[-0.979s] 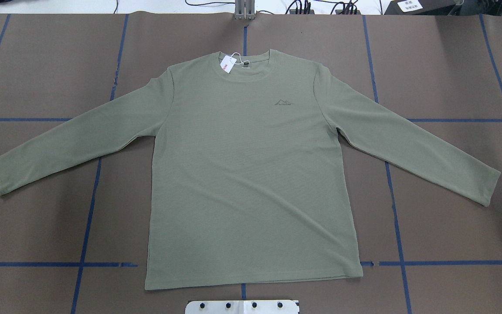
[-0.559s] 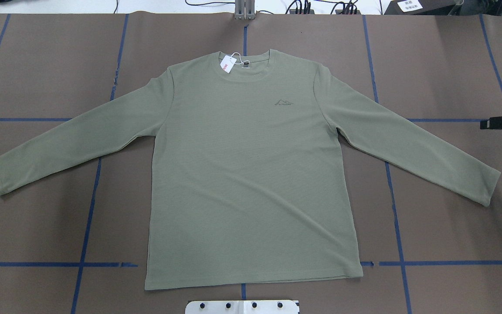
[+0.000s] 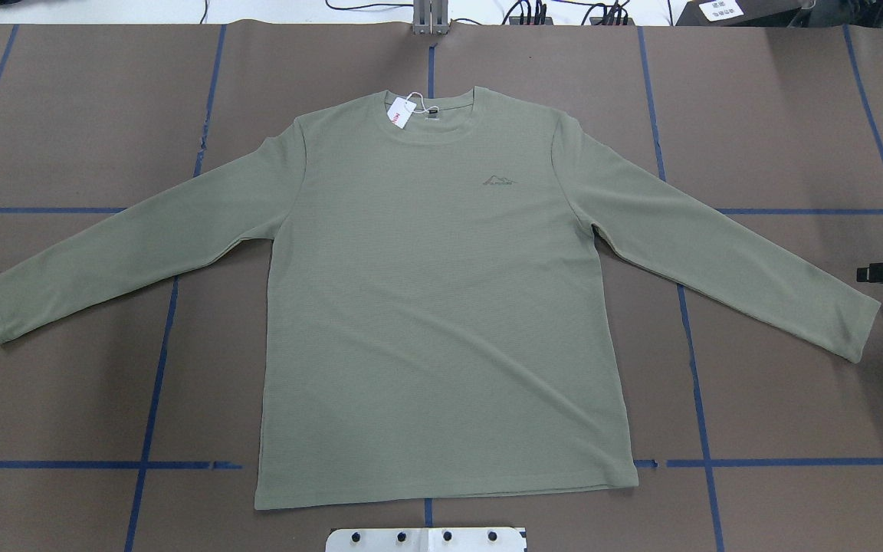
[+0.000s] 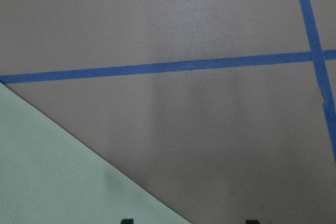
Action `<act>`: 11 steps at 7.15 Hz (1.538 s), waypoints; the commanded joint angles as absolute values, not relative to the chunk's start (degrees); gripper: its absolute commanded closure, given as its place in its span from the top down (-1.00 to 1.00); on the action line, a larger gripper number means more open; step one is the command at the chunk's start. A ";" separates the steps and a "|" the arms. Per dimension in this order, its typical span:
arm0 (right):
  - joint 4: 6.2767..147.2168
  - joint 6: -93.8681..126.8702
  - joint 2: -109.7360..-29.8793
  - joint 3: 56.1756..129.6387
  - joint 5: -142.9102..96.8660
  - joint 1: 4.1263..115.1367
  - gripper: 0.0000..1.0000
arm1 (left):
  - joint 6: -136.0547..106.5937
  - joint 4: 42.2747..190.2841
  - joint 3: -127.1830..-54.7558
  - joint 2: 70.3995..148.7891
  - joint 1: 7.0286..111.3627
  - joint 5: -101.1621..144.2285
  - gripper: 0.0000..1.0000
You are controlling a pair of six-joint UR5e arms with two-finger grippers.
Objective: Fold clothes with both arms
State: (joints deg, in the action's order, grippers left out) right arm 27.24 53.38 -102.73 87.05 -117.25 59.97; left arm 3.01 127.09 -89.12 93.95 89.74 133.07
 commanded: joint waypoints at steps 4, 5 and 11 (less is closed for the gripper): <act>27.07 53.44 -102.39 85.17 -115.22 56.95 0.34 | 2.99 127.09 -89.12 93.87 89.74 133.07 1.00; 27.07 53.44 -102.48 85.08 -115.22 56.78 0.33 | 2.99 127.09 -89.12 93.87 89.74 133.07 1.00; 26.98 53.44 -102.74 84.29 -115.22 56.16 0.21 | 3.25 127.09 -89.12 93.60 89.82 133.07 1.00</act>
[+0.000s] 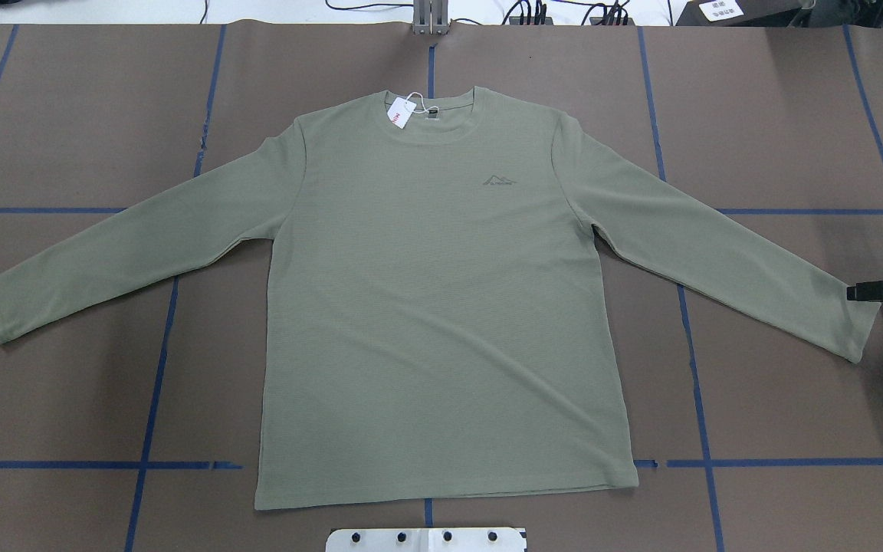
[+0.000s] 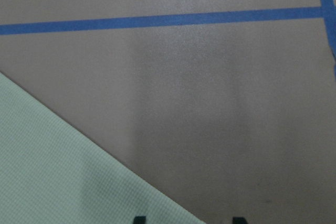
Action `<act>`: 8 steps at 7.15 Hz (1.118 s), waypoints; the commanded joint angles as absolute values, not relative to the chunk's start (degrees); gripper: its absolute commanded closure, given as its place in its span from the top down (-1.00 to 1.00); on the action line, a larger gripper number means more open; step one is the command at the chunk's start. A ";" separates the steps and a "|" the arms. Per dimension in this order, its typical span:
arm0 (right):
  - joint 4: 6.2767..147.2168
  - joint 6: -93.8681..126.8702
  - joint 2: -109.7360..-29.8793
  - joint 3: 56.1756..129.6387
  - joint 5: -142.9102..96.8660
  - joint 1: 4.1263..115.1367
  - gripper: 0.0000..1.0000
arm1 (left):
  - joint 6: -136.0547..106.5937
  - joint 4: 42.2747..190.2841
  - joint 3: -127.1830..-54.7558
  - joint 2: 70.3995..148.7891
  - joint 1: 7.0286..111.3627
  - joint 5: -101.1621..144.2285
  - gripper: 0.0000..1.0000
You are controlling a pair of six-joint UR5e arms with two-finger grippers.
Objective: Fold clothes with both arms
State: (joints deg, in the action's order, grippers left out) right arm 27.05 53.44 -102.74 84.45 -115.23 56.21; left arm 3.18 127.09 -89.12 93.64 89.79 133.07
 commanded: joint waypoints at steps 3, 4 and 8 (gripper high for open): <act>25.93 53.62 -102.66 84.46 -115.31 56.34 -1.00 | 3.34 127.09 -89.21 93.52 89.82 133.07 1.00; 26.01 53.53 -102.57 85.07 -115.57 56.34 -1.00 | 3.25 127.09 -89.12 93.52 89.82 133.07 1.00; 45.68 54.05 -102.31 103.19 -115.06 56.60 -1.00 | 3.25 127.09 -89.03 93.52 89.82 133.07 1.00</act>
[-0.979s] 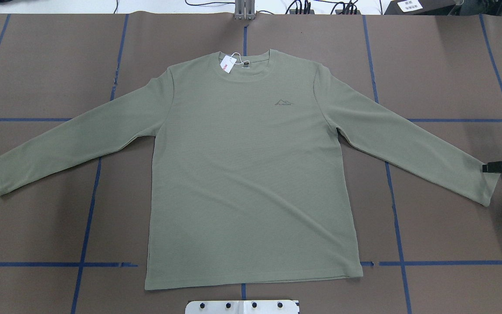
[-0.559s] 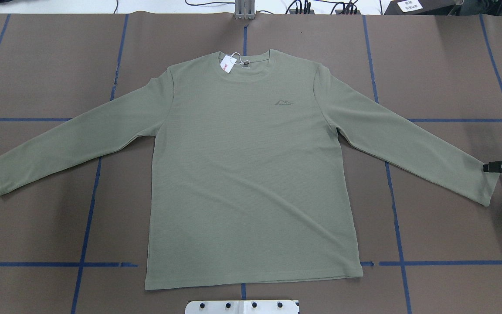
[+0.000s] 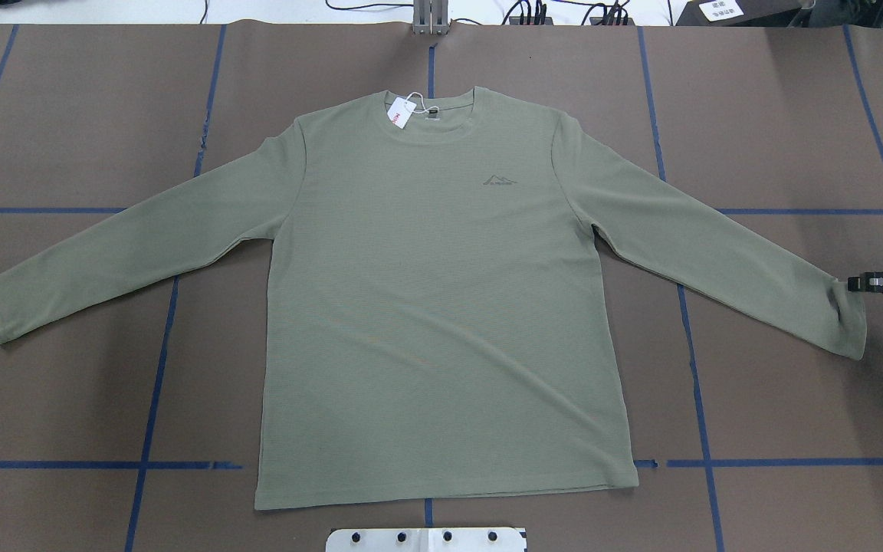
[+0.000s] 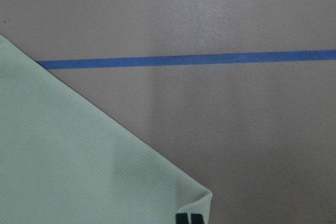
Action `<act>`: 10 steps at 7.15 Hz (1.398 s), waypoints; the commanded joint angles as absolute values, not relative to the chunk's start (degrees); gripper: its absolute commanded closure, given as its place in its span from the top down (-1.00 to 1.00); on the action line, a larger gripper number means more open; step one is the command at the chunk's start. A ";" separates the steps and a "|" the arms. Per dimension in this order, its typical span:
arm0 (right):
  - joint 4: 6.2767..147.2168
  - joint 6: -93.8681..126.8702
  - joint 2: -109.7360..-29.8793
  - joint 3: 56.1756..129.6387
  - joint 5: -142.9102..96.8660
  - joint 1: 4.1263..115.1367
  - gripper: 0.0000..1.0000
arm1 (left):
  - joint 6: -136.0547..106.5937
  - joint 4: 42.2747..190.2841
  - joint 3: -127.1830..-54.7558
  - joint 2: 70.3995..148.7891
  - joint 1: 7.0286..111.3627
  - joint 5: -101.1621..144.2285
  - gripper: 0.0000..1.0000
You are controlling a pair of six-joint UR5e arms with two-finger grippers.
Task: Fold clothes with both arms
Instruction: 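Grasp the sleeve cuff with the right gripper and fold it across the shirt body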
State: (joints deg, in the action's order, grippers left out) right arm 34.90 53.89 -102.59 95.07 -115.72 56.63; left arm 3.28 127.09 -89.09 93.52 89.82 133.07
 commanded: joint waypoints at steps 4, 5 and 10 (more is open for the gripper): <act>88.14 59.91 -78.05 113.91 -105.50 52.85 -1.00 | 3.16 127.09 -88.86 93.60 89.82 133.07 1.00; 98.77 64.73 -68.21 112.86 -100.86 48.99 -1.00 | 3.08 127.09 -88.86 93.60 89.82 133.07 1.00; 102.96 82.53 -26.96 76.48 -79.58 35.36 -1.00 | 3.08 127.00 -88.42 93.34 89.82 133.07 1.00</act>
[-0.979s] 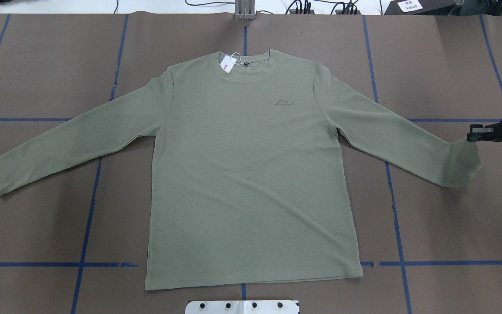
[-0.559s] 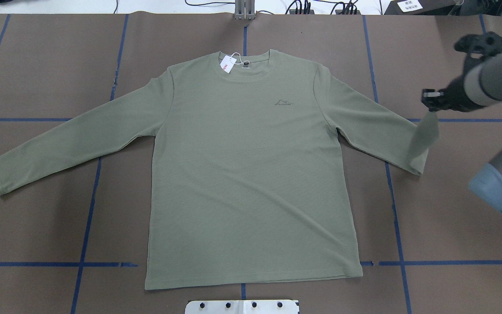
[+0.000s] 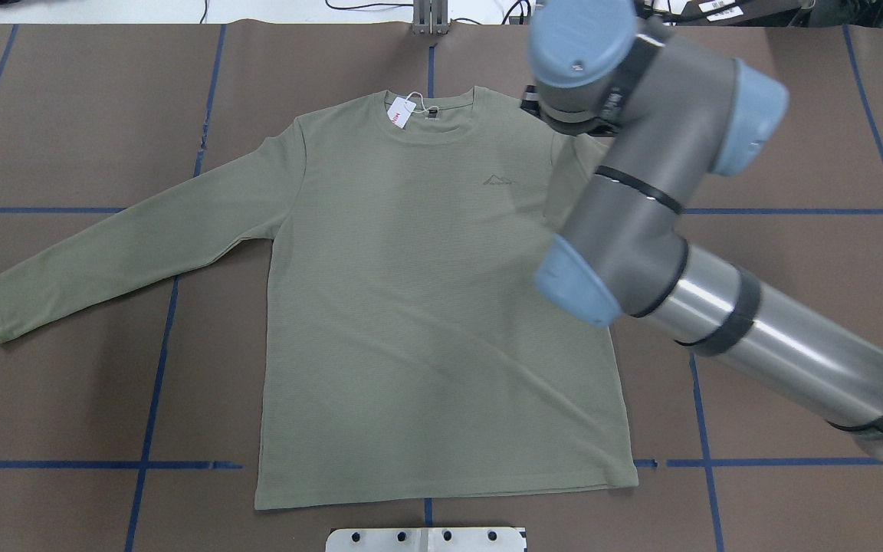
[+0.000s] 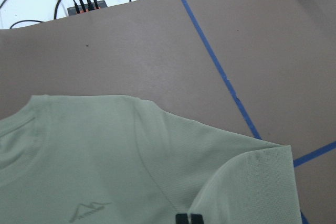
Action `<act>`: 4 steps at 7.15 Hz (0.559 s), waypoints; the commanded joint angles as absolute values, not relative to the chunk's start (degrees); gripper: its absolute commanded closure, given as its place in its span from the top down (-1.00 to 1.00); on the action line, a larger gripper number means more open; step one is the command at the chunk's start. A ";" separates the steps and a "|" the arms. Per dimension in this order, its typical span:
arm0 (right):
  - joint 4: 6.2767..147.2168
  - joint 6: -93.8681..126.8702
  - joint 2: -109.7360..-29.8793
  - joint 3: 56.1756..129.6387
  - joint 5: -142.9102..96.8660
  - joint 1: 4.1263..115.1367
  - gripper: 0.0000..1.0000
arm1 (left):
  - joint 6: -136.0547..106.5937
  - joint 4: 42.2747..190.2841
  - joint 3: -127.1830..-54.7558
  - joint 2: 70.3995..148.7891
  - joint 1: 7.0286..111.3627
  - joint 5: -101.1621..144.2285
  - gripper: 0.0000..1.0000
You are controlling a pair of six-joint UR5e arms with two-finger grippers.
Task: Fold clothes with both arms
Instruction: 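Grasp the sleeve cuff with the right gripper and fold it across the shirt body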
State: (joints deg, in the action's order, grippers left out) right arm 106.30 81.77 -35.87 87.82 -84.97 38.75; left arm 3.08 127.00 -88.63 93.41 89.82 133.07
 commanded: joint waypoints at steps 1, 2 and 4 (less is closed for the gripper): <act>97.18 81.83 -23.24 69.77 -75.45 32.37 -1.00 | 3.08 127.00 -88.24 93.25 89.82 133.15 1.00; 94.42 80.96 -20.33 66.74 -72.80 30.60 -1.00 | 3.08 127.00 -88.16 93.16 89.82 133.07 1.00; 94.13 78.75 -14.70 61.29 -67.63 26.83 -1.00 | 3.16 127.09 -87.71 92.99 89.82 133.15 1.00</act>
State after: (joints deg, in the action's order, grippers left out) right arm 94.78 79.67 -17.88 64.65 -71.28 29.22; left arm 3.14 127.02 -87.86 93.09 89.83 133.13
